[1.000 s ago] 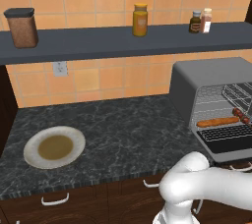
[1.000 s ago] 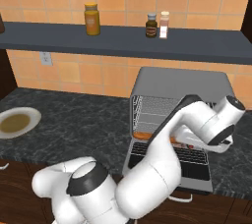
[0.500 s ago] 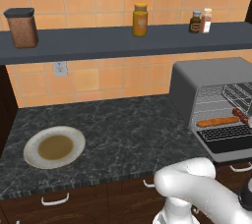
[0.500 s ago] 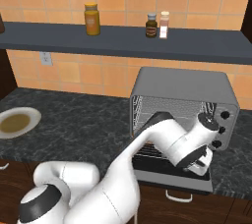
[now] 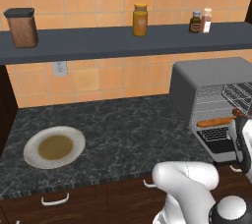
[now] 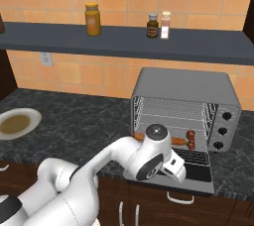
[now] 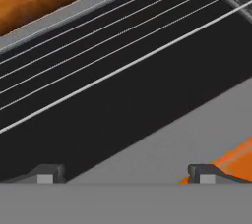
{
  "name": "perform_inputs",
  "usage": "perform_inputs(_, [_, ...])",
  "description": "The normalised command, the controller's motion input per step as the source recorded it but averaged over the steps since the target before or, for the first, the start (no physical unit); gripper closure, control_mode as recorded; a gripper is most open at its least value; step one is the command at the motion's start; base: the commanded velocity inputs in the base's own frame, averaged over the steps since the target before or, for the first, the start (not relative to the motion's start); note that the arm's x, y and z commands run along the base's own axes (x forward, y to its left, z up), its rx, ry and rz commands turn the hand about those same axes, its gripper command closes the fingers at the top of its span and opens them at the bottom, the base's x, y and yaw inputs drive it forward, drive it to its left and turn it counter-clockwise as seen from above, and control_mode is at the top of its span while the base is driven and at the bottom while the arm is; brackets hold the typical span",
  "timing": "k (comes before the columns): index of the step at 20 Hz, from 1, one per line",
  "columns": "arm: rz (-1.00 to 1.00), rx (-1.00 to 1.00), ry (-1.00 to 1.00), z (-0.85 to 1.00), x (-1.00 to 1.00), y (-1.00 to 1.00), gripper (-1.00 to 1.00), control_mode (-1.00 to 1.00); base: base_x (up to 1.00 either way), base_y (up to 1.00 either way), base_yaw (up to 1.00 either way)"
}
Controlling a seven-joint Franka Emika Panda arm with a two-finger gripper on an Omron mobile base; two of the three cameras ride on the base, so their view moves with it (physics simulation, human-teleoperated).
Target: Pick up the kebab skewer and baguette bread, and place them inside the toaster oven. Close the toaster oven door and start by setting the timer.
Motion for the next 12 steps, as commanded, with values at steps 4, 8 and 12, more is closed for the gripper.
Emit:
perform_inputs(4, [-0.06,-0.18,0.00,-0.13,0.06,-0.13,-1.00,-1.00,0.00,0.00,0.00])
perform_inputs(8, [-0.07,-0.11,0.01,-0.03,0.17,-0.31,-1.00,-1.00,0.00,0.00,0.00])
perform_inputs(12, [-0.07,-0.07,0.04,-0.10,0.15,-0.31,-1.00,-1.00,0.00,0.00,0.00])
